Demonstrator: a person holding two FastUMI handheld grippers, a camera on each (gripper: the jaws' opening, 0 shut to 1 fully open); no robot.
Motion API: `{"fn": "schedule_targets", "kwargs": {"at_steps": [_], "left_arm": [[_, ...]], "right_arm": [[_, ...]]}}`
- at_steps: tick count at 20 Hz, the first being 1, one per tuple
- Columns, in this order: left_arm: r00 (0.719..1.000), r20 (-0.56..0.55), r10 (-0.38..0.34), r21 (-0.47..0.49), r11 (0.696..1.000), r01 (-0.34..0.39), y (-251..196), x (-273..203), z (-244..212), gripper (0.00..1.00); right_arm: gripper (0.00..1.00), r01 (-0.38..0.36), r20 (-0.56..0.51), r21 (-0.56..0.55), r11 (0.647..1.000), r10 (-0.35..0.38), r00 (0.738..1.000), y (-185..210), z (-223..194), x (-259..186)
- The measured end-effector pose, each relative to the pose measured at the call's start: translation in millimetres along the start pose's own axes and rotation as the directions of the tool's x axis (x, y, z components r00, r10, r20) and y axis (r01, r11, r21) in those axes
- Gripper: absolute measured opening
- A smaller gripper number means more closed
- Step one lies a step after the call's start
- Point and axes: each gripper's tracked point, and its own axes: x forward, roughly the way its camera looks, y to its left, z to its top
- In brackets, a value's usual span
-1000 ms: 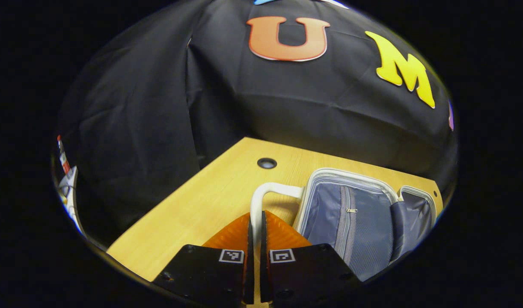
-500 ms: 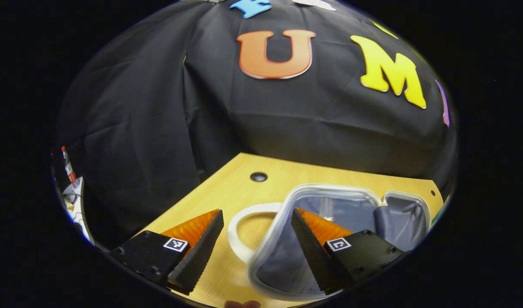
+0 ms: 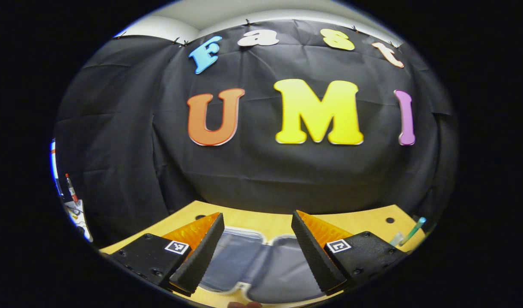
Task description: First open the suitcase, pack the skin care products into it, and then close the suitcase.
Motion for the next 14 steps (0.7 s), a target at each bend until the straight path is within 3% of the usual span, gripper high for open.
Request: {"fn": "schedule_targets", "kwargs": {"at_steps": [1, 2, 4, 5, 6, 9, 14], "left_arm": [[1.0, -0.001, -0.015, -0.006, 1.0, 0.015, -24, -11, -2, 0.94], [0.999, -0.007, -0.047, -0.014, 0.999, 0.047, -49, -20, -6, 1.0], [0.993, -0.033, -0.116, -0.012, 0.993, 0.115, -102, -36, -18, 1.0], [0.986, -0.047, -0.158, -0.014, 0.987, 0.157, -129, -43, -28, 0.94], [0.978, -0.07, -0.196, -0.006, 0.981, 0.196, -155, -49, -41, 1.0], [0.948, -0.137, -0.289, 0.025, 0.955, 0.295, -221, -64, -80, 1.0], [0.905, -0.232, -0.356, 0.072, 0.922, 0.381, -296, -53, -143, 1.0]], "right_arm": [[0.8, -0.002, 0.0, -0.003, 1.0, 0.002, 1.0, -8, -2, -1], [0.79, -0.006, -0.003, -0.004, 1.0, 0.006, 1.0, -15, -5, -3], [0.79, -0.023, -0.016, -0.007, 1.0, 0.023, 1.0, -26, -14, -5], [0.79, -0.03, -0.027, -0.011, 0.999, 0.029, 0.999, -31, -20, -4], [0.79, -0.032, -0.039, -0.014, 0.999, 0.032, 0.999, -38, -24, -4], [0.8, -0.038, -0.06, 0.003, 0.999, 0.038, 0.997, -56, -32, -3], [0.79, -0.025, -0.132, -0.005, 1.0, 0.024, 0.991, -90, -61, -6]]}}
